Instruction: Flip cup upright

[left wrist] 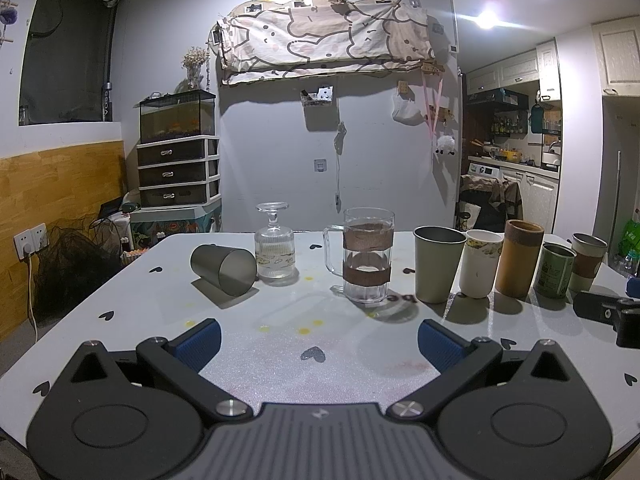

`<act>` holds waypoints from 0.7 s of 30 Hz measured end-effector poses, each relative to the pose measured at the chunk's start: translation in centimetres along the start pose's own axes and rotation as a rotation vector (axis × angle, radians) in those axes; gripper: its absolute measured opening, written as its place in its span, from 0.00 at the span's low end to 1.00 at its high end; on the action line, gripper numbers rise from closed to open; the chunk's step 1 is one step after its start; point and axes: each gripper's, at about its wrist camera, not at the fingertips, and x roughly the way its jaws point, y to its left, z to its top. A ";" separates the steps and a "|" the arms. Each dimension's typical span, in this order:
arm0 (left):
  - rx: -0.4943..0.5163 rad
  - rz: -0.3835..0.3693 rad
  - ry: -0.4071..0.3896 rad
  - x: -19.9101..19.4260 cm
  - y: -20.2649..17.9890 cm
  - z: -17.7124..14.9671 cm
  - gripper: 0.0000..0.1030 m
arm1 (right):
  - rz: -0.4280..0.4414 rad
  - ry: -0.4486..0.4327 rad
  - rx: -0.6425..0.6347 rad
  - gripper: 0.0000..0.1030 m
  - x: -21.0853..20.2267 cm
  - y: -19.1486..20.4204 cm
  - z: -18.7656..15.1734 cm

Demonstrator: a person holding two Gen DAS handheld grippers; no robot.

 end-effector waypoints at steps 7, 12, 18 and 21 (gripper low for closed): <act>0.000 0.001 0.000 0.0 -0.1 -0.2 1.00 | 0.000 0.001 0.000 1.00 0.0 0.0 0.0; 0.000 0.000 0.000 0.0 0.0 0.0 1.00 | 0.000 0.001 0.000 1.00 0.0 0.0 0.0; 0.000 0.000 0.001 0.1 0.0 -0.1 1.00 | 0.000 0.001 0.000 1.00 0.0 -0.1 0.0; 0.000 0.000 0.000 0.0 0.0 0.0 1.00 | 0.000 0.001 0.001 1.00 0.0 -0.1 0.0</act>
